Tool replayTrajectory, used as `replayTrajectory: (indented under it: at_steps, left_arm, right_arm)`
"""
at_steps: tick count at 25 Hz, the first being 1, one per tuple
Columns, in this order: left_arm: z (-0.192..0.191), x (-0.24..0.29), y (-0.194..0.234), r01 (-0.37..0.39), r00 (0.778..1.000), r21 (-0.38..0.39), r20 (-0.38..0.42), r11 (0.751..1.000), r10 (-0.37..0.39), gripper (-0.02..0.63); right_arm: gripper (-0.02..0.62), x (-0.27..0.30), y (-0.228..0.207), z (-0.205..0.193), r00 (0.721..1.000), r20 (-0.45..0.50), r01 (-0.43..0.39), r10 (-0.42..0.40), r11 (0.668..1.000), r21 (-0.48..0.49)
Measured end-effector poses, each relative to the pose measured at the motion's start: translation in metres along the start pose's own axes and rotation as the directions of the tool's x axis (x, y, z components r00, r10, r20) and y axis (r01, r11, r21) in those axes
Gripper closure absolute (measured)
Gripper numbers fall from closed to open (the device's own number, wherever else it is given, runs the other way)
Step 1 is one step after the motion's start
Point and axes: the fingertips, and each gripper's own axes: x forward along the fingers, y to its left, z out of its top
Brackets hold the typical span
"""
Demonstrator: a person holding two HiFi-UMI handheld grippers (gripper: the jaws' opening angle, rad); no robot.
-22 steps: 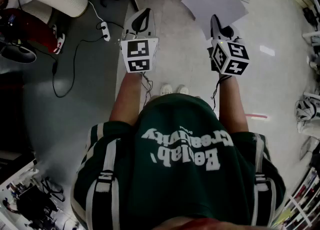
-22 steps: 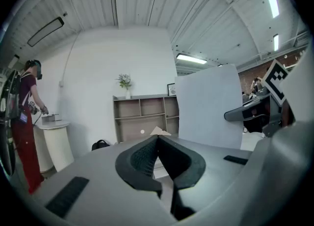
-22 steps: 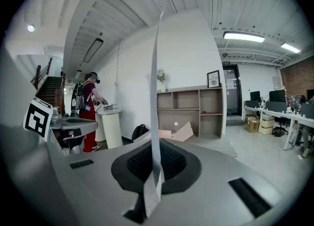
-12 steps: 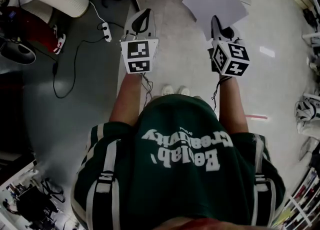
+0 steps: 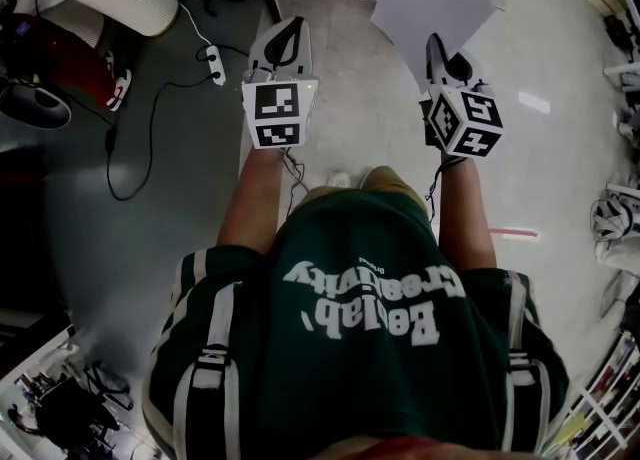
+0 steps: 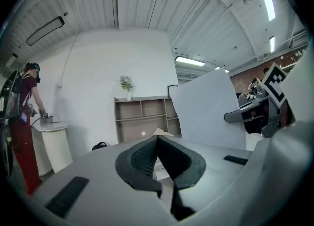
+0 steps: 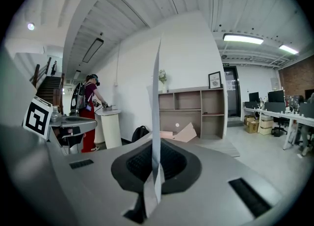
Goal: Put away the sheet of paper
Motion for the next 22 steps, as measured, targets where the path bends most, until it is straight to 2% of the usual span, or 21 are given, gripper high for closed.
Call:
replayTrajectory:
  at_steps: [13,22]
  left_arm:
    - [0.005,0.038,0.015,-0.022,1.000,0.011,-0.006,1.000,0.022,0.588]
    - [0.015,0.115,0.038,-0.050,0.999,0.029,-0.008,0.998,0.050,0.588]
  right_arm:
    - [0.561,0.043,-0.012,0.011,0.998,0.023,-0.059,0.059,0.998,0.016]
    - [0.563,0.119,-0.045,0.035,0.994,0.039,-0.105,0.105,0.994,0.006]
